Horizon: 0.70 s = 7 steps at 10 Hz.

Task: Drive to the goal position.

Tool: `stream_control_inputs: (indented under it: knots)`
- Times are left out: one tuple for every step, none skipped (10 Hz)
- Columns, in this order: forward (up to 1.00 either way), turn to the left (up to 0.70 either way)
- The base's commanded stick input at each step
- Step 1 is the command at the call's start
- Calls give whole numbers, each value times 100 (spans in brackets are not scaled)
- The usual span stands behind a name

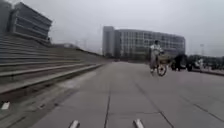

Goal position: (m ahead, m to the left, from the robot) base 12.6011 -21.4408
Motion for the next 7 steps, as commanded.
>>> stream_control_inputs:
  knots:
    - [85,0]
    - [85,-6]
    - [85,-18]
    - [85,-24]
    - [85,-28]
    - [85,-31]
    - [85,0]
